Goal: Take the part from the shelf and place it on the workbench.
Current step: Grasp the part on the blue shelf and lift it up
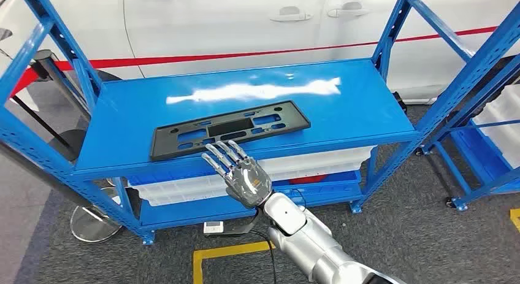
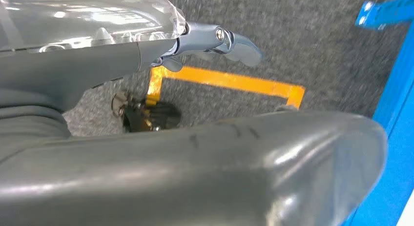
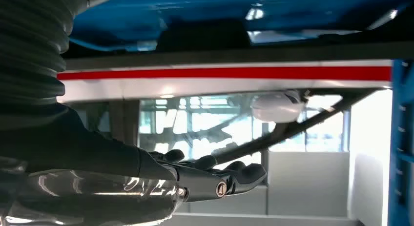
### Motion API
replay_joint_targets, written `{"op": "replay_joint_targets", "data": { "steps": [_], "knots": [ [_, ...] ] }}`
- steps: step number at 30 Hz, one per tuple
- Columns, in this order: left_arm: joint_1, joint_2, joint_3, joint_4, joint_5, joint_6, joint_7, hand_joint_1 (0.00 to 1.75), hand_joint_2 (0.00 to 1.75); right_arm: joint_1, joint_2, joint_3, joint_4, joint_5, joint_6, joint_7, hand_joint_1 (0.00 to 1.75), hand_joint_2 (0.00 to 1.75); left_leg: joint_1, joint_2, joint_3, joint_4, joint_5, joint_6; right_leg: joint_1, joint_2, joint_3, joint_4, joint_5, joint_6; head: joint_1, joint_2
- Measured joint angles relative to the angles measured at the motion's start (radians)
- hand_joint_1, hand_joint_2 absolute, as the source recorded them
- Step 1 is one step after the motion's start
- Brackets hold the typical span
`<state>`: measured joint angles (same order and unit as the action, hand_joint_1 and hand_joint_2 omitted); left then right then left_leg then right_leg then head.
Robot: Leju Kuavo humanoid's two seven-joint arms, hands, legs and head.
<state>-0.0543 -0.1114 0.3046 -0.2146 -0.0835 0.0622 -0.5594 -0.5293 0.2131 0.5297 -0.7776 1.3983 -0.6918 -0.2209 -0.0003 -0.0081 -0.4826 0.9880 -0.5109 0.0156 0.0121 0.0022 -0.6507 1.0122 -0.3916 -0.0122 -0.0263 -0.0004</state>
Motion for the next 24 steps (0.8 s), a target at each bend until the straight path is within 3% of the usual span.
{"op": "replay_joint_targets", "data": {
  "steps": [2,4,6,7,9,10,11,13,15,18,20,23,24],
  "knots": [
    [-0.001,0.000,0.000,0.000,-0.002,-0.003,0.002,0.00,0.00,-0.007,0.003,0.000,0.010,0.000,0.000,0.006,0.00,1.75,-0.001,0.000,0.002,0.006,0.003,-0.007,-0.003,0.001,0.008,-0.005,-0.001,-0.006,0.000,0.000],
    [-0.005,0.001,0.001,0.000,-0.007,-0.007,0.006,0.00,0.00,-0.020,0.009,0.000,0.027,0.000,-0.002,0.015,0.00,1.75,0.000,0.001,-0.017,0.055,0.006,-0.016,-0.009,0.001,0.029,-0.017,-0.004,-0.015,0.000,0.000],
    [-0.009,0.001,0.001,0.000,-0.014,-0.009,0.012,0.00,0.00,-0.029,0.013,-0.001,0.039,0.000,-0.004,0.022,0.00,1.75,0.005,0.002,-0.084,0.170,-0.018,-0.023,-0.014,0.001,0.047,-0.024,-0.012,-0.021,0.000,0.000],
    [-0.010,0.001,0.001,0.000,-0.017,-0.010,0.015,0.00,0.00,-0.030,0.014,-0.001,0.044,0.001,-0.004,0.026,0.00,1.75,0.008,0.002,-0.128,0.233,-0.043,-0.029,-0.015,0.001,0.053,-0.024,-0.017,-0.023,-0.001,0.000],
    [-0.009,0.002,0.001,0.000,-0.022,-0.011,0.020,0.00,0.00,-0.026,0.014,-0.001,0.053,0.004,-0.005,0.035,0.00,1.75,0.015,0.002,-0.193,0.300,-0.084,-0.041,-0.017,0.002,0.068,-0.023,-0.031,-0.022,-0.001,0.000],
    [-0.009,0.002,0.001,0.000,-0.023,-0.011,0.023,0.00,0.00,-0.024,0.014,-0.002,0.057,0.005,-0.005,0.039,0.00,1.75,0.018,0.003,-0.204,0.287,-0.074,-0.045,-0.018,0.004,0.076,-0.023,-0.038,-0.020,-0.001,0.000],
    [-0.009,0.002,0.001,0.000,-0.026,-0.012,0.025,0.00,0.00,-0.023,0.014,-0.002,0.060,0.006,-0.005,0.043,0.00,1.75,0.021,0.003,-0.199,0.242,-0.038,-0.047,-0.020,0.006,0.086,-0.021,-0.046,-0.016,-0.001,0.000],
    [-0.009,0.003,0.001,0.000,-0.031,-0.014,0.028,0.00,0.00,-0.022,0.014,-0.003,0.063,0.008,-0.005,0.053,0.00,1.75,0.024,0.004,-0.165,0.108,0.064,-0.052,-0.022,0.008,0.102,-0.014,-0.062,-0.007,-0.001,0.000],
    [-0.012,0.003,0.001,0.001,-0.035,-0.017,0.031,0.00,0.00,-0.022,0.014,-0.006,0.065,0.010,-0.006,0.060,0.00,1.75,0.021,0.004,-0.144,0.031,0.108,-0.042,-0.021,0.010,0.104,-0.008,-0.075,0.006,-0.001,0.000],
    [-0.014,0.003,0.001,0.001,-0.036,-0.021,0.033,0.00,0.00,-0.020,0.013,-0.009,0.066,0.012,-0.008,0.065,0.00,1.75,0.019,0.003,-0.140,0.024,0.112,-0.016,-0.019,0.010,0.104,-0.005,-0.087,0.025,0.000,0.000],
    [-0.016,0.003,0.001,0.001,-0.036,-0.021,0.033,0.00,0.00,-0.021,0.013,-0.010,0.066,0.013,-0.008,0.067,0.00,1.75,0.022,0.004,-0.134,0.018,0.113,-0.003,-0.022,0.008,0.087,0.038,-0.116,0.034,0.000,0.000],
    [-0.020,0.003,0.001,0.001,-0.040,-0.023,0.034,0.00,0.00,-0.016,0.010,-0.011,0.066,0.018,-0.009,0.073,0.00,1.75,0.018,0.005,-0.130,0.016,0.107,0.009,-0.024,0.005,-0.017,0.225,-0.195,0.040,0.000,0.000],
    [-0.020,0.003,0.001,0.001,-0.042,-0.024,0.035,0.00,0.00,-0.010,0.008,-0.011,0.066,0.020,-0.009,0.075,0.00,1.75,0.017,0.004,-0.129,0.016,0.105,0.011,-0.025,0.005,-0.049,0.271,-0.202,0.040,0.000,0.000]
  ]
}}
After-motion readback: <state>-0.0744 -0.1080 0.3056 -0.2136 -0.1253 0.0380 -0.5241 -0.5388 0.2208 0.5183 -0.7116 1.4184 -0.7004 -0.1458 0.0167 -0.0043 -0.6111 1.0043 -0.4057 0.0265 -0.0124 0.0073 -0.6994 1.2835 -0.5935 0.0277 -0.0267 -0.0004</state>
